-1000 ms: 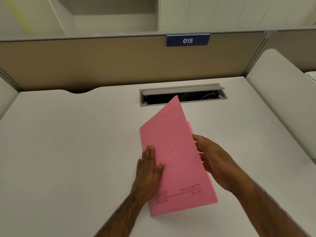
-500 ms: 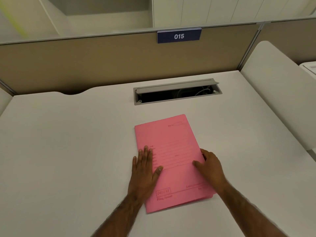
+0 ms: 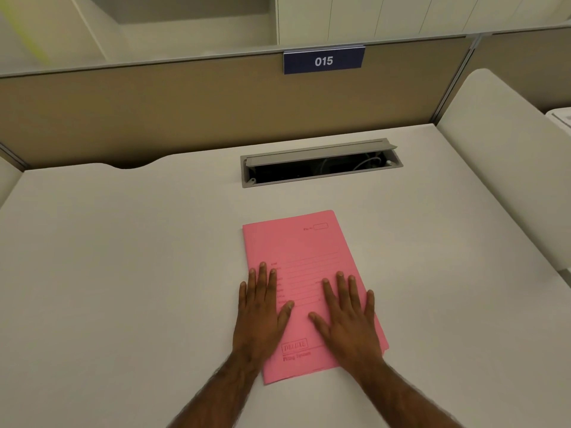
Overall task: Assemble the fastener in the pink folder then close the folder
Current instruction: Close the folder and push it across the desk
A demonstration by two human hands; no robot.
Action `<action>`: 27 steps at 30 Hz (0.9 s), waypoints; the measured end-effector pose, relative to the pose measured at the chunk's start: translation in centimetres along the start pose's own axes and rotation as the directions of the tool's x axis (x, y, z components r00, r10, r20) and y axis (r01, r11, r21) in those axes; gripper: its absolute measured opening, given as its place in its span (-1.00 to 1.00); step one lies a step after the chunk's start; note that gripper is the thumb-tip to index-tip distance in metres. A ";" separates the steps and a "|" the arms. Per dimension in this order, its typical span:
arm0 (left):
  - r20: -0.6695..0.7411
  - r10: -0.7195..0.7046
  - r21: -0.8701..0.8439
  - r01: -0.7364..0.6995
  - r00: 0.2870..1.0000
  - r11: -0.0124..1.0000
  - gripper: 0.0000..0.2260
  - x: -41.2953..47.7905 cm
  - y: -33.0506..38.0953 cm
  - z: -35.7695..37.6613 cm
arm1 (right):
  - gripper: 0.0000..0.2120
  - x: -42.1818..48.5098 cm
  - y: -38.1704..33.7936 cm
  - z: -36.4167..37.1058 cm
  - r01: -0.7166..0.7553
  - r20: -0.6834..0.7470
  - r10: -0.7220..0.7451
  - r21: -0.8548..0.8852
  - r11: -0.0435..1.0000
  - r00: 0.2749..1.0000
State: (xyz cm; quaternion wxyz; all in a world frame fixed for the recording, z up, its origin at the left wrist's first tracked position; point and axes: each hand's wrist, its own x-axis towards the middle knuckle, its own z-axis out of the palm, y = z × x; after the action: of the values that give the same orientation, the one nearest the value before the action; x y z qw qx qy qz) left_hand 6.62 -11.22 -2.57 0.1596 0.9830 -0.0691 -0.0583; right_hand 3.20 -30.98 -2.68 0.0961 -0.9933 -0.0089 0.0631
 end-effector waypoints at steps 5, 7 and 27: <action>-0.022 -0.315 -0.205 0.304 0.949 0.930 -0.28 -2.5 2.7 -1.1 | -0.24 -0.3 -0.1 0.5 -0.008 -0.010 0.008 -0.022 1.000 1.000; -0.003 -0.494 -0.261 0.476 0.869 0.840 -0.30 -3.2 3.6 -2.2 | -0.25 -0.1 -0.2 0.6 -0.007 -0.013 0.007 -0.021 1.000 1.000; 0.365 -0.419 -0.845 0.485 0.831 0.226 -0.72 -5.0 1.6 -5.6 | -0.23 -0.1 0.6 0.1 -0.005 0.044 0.002 0.053 0.999 0.999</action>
State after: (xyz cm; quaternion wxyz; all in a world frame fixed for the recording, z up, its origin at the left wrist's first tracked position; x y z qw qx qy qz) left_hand 2.25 -10.28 3.65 0.6475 0.6995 0.2572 -0.1595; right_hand 3.05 -31.56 -2.91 0.1219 -0.9888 -0.0075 0.0853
